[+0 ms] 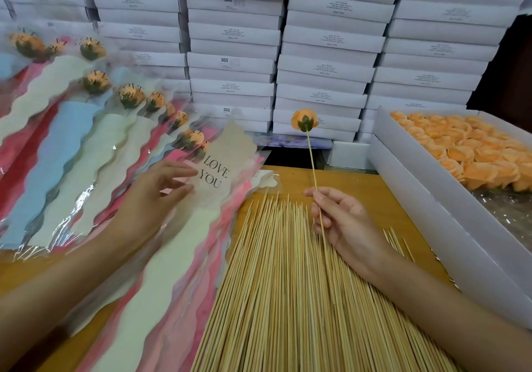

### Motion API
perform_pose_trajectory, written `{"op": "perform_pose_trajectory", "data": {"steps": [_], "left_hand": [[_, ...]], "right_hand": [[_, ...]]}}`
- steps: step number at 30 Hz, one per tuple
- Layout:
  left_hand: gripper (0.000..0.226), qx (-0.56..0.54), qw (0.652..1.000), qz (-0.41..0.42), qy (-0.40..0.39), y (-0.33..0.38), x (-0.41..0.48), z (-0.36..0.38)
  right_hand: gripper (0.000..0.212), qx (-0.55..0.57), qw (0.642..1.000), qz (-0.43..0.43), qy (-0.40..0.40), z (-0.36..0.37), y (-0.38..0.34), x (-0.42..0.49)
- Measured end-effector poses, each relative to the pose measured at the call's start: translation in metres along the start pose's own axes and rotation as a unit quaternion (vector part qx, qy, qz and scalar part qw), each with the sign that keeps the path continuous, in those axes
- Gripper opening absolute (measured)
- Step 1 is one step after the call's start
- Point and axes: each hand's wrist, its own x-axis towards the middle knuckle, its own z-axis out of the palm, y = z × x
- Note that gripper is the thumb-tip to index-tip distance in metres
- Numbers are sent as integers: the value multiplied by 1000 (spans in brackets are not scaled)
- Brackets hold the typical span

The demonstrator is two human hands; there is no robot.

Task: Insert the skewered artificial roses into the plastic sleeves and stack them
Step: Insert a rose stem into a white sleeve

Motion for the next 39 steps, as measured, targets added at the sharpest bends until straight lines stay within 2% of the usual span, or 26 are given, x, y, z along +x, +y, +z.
{"op": "perform_pose_trajectory", "data": {"steps": [6, 8, 11, 13, 15, 20, 24, 26, 28, 33, 36, 39], "left_hand": [[33, -175, 982, -73, -12, 25, -1, -5], [32, -217, 968, -112, -50, 36, -4, -2], [32, -299, 925, -188, -142, 51, -11, 4], [37, -278, 909, -209, -231, 56, -18, 7], [32, -240, 905, -201, -289, 61, -26, 11], [11, -227, 913, -185, -283, 65, -35, 22], [7, -207, 919, -164, -292, 67, -36, 22], [14, -198, 917, -149, -311, 67, -36, 20], [31, -186, 907, -135, -353, 65, -35, 17], [70, -218, 859, -129, -444, 60, -34, 11], [78, -232, 842, -129, -470, 58, -36, 7], [76, -256, 835, -126, -470, 60, -37, 7]], "right_hand": [[19, -8, 997, -25, 70, -1, -1, 1], [18, -2, 995, -35, 93, -1, -2, 1], [18, -5, 991, -45, 128, -1, -2, 1], [18, -7, 988, -48, 145, -1, -3, 1], [19, -7, 987, -52, 154, -1, -3, 1], [17, -14, 985, -42, 165, 0, -4, 2], [18, -32, 985, -37, 164, 1, -4, 1], [19, -35, 985, -34, 166, 1, -4, 1], [19, -41, 984, -31, 169, 1, -4, 0], [19, -52, 984, -25, 171, 1, -4, -1], [18, -39, 985, -28, 168, 2, -5, -1], [17, -25, 985, -27, 169, 2, -5, -1]]}}
